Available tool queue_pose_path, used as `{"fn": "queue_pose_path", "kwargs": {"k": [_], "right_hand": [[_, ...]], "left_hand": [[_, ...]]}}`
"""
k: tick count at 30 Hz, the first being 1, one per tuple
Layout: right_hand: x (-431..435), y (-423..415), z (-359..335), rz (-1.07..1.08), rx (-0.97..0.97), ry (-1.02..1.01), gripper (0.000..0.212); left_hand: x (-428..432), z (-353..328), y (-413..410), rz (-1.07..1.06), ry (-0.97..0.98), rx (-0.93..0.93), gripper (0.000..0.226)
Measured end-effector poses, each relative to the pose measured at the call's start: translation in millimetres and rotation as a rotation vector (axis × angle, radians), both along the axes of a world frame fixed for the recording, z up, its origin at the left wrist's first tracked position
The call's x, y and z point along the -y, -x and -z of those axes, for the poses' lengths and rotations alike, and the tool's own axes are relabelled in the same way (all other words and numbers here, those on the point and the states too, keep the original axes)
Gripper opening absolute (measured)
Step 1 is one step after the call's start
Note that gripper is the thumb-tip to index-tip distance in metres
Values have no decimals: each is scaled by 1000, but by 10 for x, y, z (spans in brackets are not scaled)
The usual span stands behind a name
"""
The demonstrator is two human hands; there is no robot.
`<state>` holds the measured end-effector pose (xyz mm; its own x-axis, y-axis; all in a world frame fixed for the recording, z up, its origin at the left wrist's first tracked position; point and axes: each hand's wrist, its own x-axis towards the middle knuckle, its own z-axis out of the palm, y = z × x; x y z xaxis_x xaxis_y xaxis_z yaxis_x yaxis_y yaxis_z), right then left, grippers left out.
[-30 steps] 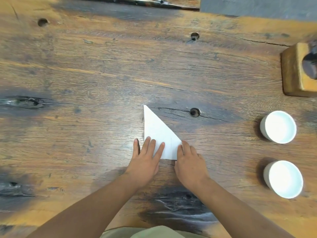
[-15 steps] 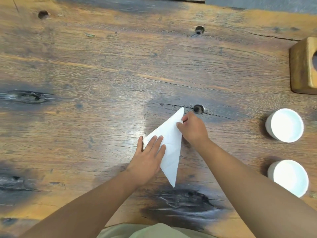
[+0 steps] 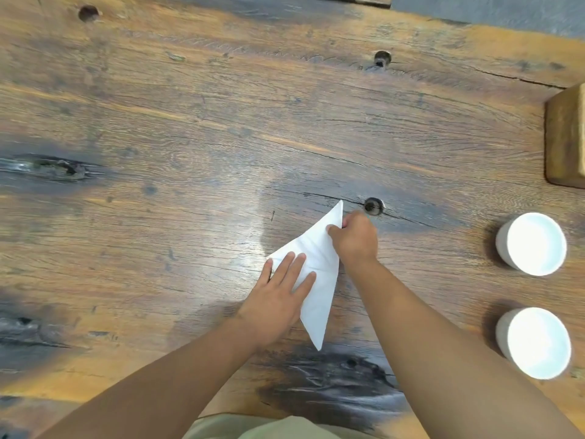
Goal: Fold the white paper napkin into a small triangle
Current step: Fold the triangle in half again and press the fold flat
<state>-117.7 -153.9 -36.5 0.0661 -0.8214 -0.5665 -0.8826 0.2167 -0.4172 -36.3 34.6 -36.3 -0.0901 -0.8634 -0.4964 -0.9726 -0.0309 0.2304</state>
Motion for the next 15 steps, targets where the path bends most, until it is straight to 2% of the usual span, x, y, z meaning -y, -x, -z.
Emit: {"fn": "queue_pose_path", "kwargs": {"k": [5, 8, 12, 15], "right_hand": [[30, 141, -28, -24, 159, 38, 16], [84, 315, -29, 47, 193, 21, 19], [133, 558, 12, 284, 255, -92, 18], [127, 683, 43, 511, 376, -151, 18]], "left_hand": [[52, -11, -32, 16, -33, 10, 62], [141, -3, -59, 33, -29, 29, 61], [402, -5, -78, -18, -5, 17, 59], [594, -3, -38, -57, -11, 34, 61]]}}
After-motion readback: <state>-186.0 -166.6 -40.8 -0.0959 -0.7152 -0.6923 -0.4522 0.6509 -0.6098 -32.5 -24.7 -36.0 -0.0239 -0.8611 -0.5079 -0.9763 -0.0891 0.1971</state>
